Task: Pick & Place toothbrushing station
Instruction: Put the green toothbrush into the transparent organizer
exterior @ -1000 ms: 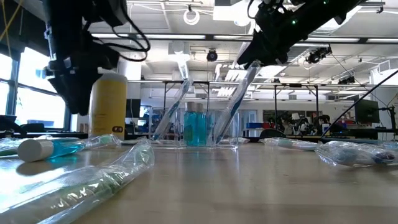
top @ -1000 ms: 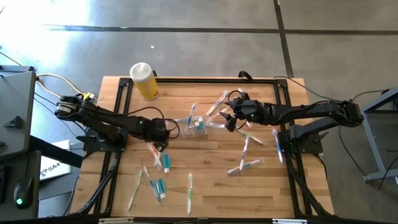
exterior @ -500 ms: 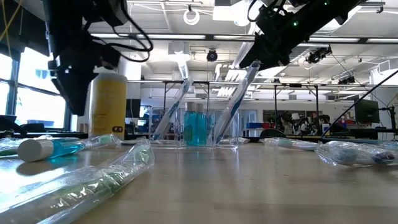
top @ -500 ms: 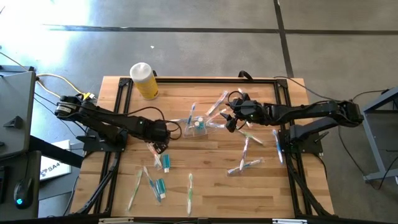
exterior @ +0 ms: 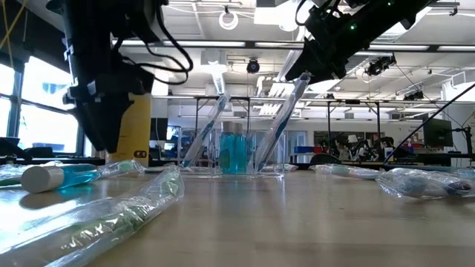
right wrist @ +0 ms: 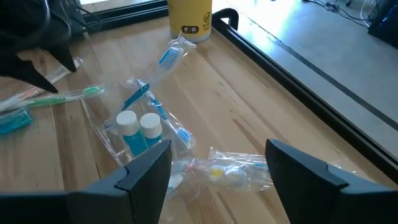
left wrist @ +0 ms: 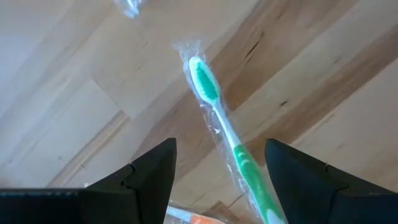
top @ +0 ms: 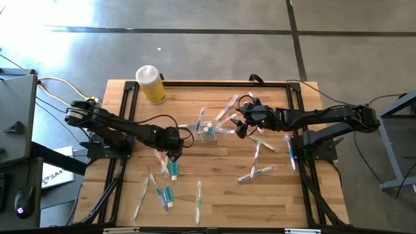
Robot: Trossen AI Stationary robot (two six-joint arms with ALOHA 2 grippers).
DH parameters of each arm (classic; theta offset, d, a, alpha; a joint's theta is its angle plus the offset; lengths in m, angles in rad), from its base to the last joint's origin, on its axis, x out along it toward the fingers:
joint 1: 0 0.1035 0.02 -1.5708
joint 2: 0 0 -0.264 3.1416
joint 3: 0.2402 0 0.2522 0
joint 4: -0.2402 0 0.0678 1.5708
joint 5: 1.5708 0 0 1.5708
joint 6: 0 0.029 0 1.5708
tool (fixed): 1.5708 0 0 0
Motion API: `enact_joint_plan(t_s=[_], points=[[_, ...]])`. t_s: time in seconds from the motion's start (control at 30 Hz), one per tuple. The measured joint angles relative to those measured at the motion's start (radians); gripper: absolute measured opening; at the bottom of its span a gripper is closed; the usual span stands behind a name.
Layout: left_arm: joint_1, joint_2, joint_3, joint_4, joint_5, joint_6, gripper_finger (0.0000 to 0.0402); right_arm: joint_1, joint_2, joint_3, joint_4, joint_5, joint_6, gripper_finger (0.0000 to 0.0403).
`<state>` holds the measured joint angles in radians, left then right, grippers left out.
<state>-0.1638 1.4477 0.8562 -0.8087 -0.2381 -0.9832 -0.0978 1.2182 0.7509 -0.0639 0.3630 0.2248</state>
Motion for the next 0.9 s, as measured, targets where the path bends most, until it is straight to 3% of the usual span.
enact_joint_plan(t_s=[0.33, 0.67, 0.77, 0.9], points=[[0.011, 0.122, 0.0, 0.014, 0.004, -0.017, 0.0237, 0.0, 0.0, 0.0, 0.0, 0.0, 0.01, 0.0249], [0.087, 0.199, 0.003, 0.057, 0.111, 0.054, 0.0236, 0.0, 0.0, 0.0, 0.0, -0.005, 0.011, 0.0249], [0.086, 0.202, 0.003, 0.062, 0.102, 0.092, 0.0219, 0.0, 0.0, 0.0, -0.001, -0.006, 0.011, 0.0249], [0.084, 0.204, 0.003, 0.074, 0.093, 0.116, 0.0157, 0.0, 0.0, 0.0, -0.001, -0.006, 0.011, 0.0249]])
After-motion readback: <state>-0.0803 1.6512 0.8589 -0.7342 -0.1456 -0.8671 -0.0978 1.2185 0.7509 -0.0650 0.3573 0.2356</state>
